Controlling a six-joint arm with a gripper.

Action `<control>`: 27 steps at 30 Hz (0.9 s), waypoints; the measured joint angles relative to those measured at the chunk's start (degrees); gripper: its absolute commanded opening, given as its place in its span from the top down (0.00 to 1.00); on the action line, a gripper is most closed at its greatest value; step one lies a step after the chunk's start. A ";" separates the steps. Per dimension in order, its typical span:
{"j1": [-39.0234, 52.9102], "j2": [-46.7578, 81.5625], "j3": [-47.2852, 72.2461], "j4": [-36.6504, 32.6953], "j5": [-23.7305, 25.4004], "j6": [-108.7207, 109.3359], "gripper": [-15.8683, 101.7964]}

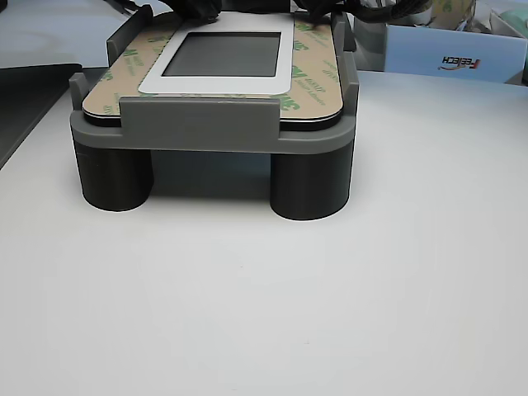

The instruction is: Peel off protective film from adhesive tape.

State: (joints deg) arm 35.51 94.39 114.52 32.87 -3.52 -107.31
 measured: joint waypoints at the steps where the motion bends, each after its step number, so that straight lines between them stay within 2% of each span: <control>1: 0.00 0.00 -0.26 0.09 0.00 0.00 0.96; 27: -0.18 -0.97 -1.67 1.93 -0.35 -0.35 0.96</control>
State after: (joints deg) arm 35.33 93.43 112.85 34.80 -3.87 -107.67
